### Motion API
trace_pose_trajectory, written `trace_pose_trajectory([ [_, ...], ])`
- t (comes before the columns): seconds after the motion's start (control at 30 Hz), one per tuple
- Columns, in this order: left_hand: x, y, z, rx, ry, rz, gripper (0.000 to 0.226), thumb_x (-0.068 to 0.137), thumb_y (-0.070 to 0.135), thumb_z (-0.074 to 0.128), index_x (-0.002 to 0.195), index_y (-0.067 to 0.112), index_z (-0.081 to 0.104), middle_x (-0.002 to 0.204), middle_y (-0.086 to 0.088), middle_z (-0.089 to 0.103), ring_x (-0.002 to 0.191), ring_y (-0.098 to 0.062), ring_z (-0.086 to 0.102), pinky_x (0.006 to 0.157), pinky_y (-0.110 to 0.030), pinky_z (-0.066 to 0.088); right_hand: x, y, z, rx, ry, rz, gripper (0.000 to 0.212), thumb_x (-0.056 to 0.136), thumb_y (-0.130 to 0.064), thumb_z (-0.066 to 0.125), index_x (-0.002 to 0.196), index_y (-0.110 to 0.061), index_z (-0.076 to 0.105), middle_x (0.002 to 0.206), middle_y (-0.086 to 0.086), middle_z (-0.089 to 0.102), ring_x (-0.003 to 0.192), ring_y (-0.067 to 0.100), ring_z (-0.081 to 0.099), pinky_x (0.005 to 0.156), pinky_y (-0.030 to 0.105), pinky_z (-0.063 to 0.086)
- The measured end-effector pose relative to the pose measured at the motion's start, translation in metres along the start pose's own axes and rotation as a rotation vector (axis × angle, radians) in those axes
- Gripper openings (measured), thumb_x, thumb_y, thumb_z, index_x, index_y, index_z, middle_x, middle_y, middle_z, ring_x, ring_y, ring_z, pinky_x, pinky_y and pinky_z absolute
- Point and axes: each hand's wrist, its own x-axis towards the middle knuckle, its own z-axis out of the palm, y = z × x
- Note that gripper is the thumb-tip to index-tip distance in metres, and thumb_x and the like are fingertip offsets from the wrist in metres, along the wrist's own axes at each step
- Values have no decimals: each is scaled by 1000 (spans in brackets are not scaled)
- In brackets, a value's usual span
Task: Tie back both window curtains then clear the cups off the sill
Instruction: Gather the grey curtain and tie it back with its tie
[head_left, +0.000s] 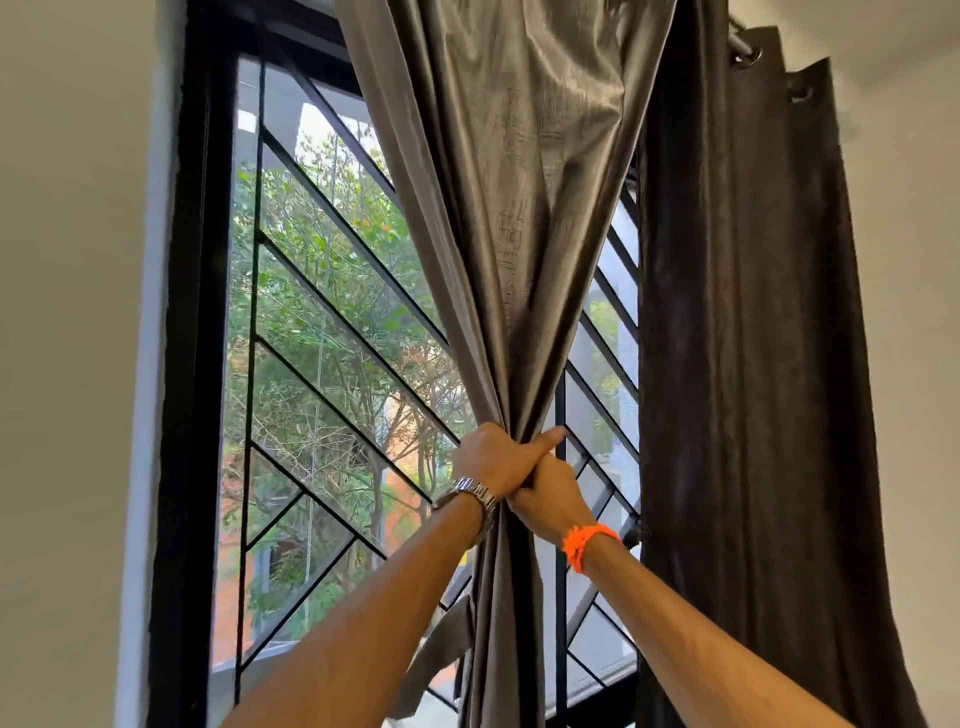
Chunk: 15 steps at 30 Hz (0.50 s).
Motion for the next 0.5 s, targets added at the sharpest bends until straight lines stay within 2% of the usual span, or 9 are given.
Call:
trace_pose_trajectory([
  [0.1,1,-1,5,89,105,23,37,85,40,63,92,4,58,93,-14,63,90,-35,65,71,-37,53,0,9,-15,-76,-199,9,4,75,-4,64,71,-4,63,66,14,63,59,18,55,54,25,44],
  [0.17,0,-5,8,119,122,63,29,85,23,59,103,1,54,104,-18,63,96,-37,63,74,-37,50,6,9,-33,-110,-307,47,7,68,-16,65,65,-9,67,62,5,67,58,16,61,64,31,54],
  [0.2,-1,-7,10,125,126,104,27,85,18,58,104,0,52,105,-19,63,95,-38,63,73,-36,48,11,7,-43,-156,-270,56,13,64,-23,62,64,-11,68,62,2,69,59,17,65,67,32,57],
  [0.23,-1,-9,10,135,129,136,25,85,15,57,105,0,51,105,-19,63,95,-38,64,71,-35,46,16,3,-53,-241,-157,31,18,61,-29,58,62,-14,68,61,2,69,60,20,66,65,33,58],
  [0.3,0,-12,9,169,142,172,25,87,14,56,107,0,50,107,-21,63,98,-40,63,73,-37,47,29,-11,-69,-374,223,-111,21,59,-27,51,62,-12,65,60,4,66,61,26,62,57,30,51],
  [0.33,1,-13,9,193,141,189,26,88,14,56,108,-1,50,108,-22,64,100,-41,63,75,-39,48,36,-19,-71,-294,344,-182,18,60,-21,50,63,-12,65,61,5,65,60,26,61,55,30,49],
  [0.4,3,-16,9,221,135,211,25,88,14,55,108,-1,51,109,-23,65,102,-43,62,78,-42,49,52,-34,-67,-25,390,-263,17,65,-6,54,73,-10,68,68,4,68,64,21,63,61,33,54],
  [0.5,5,-21,7,249,128,197,26,89,15,56,109,0,50,110,-23,64,104,-44,61,80,-43,48,81,-42,-57,219,390,-195,34,68,7,55,98,-6,66,90,8,69,84,18,67,77,32,57],
])
